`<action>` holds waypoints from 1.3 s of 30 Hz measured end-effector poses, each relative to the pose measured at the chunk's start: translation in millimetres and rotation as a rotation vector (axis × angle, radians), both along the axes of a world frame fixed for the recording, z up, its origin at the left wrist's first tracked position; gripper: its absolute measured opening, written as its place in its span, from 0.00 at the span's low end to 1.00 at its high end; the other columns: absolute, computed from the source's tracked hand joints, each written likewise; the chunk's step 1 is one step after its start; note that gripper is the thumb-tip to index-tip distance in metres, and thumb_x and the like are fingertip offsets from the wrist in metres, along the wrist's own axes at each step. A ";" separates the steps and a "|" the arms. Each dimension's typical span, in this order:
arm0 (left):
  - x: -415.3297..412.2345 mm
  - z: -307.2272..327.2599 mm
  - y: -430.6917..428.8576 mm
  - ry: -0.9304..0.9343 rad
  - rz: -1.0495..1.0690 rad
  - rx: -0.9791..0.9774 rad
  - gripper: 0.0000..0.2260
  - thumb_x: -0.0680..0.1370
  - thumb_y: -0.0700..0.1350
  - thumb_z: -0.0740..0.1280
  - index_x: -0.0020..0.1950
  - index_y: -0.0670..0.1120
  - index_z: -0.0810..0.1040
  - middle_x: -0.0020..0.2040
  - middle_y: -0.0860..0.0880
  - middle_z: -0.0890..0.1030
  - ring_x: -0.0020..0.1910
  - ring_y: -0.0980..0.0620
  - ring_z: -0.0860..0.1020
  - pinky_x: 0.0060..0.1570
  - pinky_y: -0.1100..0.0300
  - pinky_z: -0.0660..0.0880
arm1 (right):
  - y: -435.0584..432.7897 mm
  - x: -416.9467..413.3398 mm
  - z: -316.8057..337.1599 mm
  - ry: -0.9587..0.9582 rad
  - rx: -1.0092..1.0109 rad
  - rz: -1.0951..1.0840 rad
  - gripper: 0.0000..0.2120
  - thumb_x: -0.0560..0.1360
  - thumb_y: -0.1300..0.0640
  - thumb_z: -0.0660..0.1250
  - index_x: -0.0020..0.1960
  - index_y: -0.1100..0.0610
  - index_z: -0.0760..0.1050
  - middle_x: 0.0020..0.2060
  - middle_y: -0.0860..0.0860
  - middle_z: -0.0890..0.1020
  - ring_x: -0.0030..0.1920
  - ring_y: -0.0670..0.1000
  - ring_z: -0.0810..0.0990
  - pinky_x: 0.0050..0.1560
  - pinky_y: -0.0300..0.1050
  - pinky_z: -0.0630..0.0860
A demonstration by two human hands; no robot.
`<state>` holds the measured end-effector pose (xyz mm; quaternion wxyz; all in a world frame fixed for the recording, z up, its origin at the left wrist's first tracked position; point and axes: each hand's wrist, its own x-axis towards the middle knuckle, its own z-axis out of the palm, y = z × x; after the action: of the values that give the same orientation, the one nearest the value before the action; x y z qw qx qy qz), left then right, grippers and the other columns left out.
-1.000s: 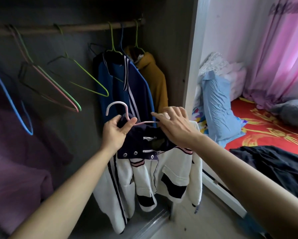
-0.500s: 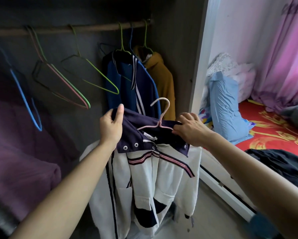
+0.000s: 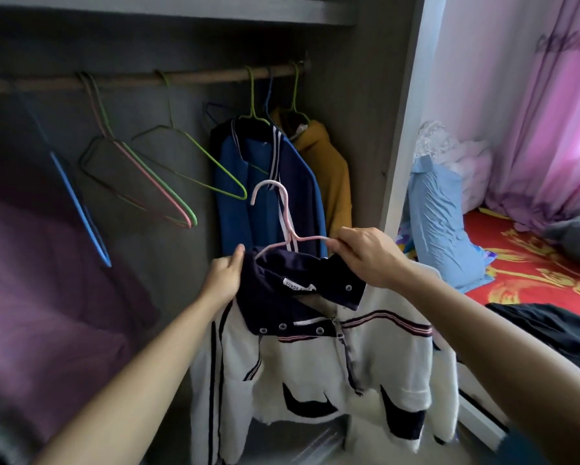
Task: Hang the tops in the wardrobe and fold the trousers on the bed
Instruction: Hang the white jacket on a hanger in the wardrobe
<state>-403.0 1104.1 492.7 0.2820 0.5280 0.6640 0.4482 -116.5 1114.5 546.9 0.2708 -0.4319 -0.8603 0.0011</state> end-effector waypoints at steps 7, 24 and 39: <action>12.5 55.0 17.9 0.654 -0.033 0.376 0.12 0.80 0.51 0.63 0.42 0.47 0.80 0.40 0.45 0.84 0.42 0.39 0.80 0.37 0.54 0.71 | -8.5 3.8 19.3 0.000 0.073 -0.238 0.19 0.81 0.39 0.52 0.44 0.51 0.72 0.37 0.48 0.81 0.39 0.58 0.80 0.39 0.56 0.78; -77.3 184.7 77.9 1.151 0.043 0.453 0.25 0.79 0.51 0.62 0.75 0.46 0.64 0.72 0.41 0.66 0.70 0.40 0.65 0.63 0.44 0.69 | 43.6 -86.7 126.9 0.468 -0.247 -0.431 0.24 0.77 0.40 0.68 0.39 0.62 0.79 0.33 0.53 0.78 0.35 0.53 0.76 0.32 0.43 0.70; -168.9 226.6 121.5 1.376 0.364 0.337 0.41 0.72 0.55 0.70 0.80 0.48 0.54 0.81 0.47 0.51 0.79 0.45 0.49 0.76 0.44 0.41 | 195.0 -217.6 161.7 0.676 -0.524 -0.056 0.12 0.79 0.56 0.69 0.54 0.64 0.81 0.51 0.63 0.83 0.53 0.61 0.82 0.56 0.57 0.78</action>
<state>-571.9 1225.6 719.3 -0.3629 0.6074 0.6903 0.1511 -334.1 1309.5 708.6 0.4187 -0.4848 -0.6816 0.3537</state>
